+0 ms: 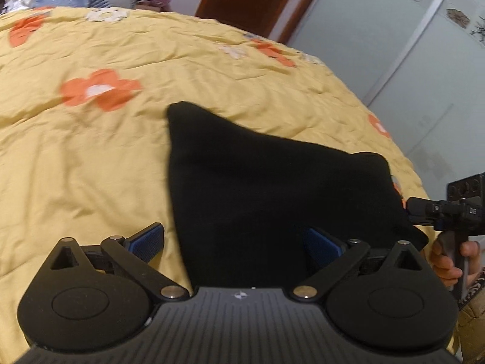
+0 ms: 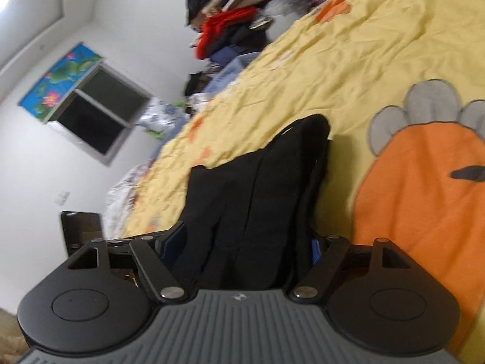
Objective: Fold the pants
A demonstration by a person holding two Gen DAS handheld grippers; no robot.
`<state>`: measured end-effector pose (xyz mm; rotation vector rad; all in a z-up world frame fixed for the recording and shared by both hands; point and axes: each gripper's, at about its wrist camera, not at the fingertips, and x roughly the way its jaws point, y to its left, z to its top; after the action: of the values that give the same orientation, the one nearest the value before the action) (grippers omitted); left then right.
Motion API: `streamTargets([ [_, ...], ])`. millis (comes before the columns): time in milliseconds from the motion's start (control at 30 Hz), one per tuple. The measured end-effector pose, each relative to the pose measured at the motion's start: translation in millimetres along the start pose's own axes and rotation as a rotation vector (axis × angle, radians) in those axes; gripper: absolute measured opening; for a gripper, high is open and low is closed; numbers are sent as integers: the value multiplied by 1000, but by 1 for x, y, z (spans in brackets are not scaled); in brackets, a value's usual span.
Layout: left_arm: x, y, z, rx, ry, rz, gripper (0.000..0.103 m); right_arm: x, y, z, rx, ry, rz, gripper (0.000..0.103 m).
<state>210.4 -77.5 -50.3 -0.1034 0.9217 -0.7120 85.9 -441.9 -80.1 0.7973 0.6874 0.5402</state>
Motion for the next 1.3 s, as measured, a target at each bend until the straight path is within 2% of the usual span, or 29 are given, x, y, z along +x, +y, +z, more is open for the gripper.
streamTargets([
  [133,9,-7,-1,1,-46,12,99,10,5,7,-9,3,-57,76],
  [167,9,-9,-1,3,-50,23,98,13,10,6,-35,7,-88,73],
  [200,8,-12,-2,12,-52,41,93,14,15,4,-60,9,-122,60],
  [233,7,-15,-3,29,-52,66,85,14,16,2,-72,8,-158,39],
  [267,6,-16,-3,45,-53,87,80,14,15,0,-63,7,-170,34],
  [367,1,-11,-3,33,-63,116,56,12,15,-3,-35,-16,-143,29],
  [500,-8,5,-1,-63,-83,106,25,12,30,-5,-55,-35,-166,25],
  [533,-10,9,0,-81,-86,102,20,12,37,-5,-65,-37,-171,25],
  [667,-24,16,-1,-133,-124,74,16,15,69,2,-126,-55,-166,24],
  [800,-42,16,0,-127,-180,105,12,28,105,11,-202,-62,-138,24],
  [833,-49,17,2,-124,-200,120,9,31,113,14,-216,-63,-124,24],
  [1000,-83,30,20,-97,-260,213,8,55,129,32,-216,-87,-58,24],
  [1067,-89,37,31,-74,-282,291,7,69,123,40,-179,-98,-60,24],
  [1133,-87,47,43,-52,-282,334,9,88,106,46,-124,-91,-113,27],
  [1200,-77,59,52,-76,-222,379,12,107,91,49,-98,-64,-276,31],
  [1267,-76,63,52,-95,-193,401,11,121,93,46,-174,-14,-496,37],
  [1300,-79,61,48,-83,-189,388,13,120,96,42,-237,-11,-551,41],
])
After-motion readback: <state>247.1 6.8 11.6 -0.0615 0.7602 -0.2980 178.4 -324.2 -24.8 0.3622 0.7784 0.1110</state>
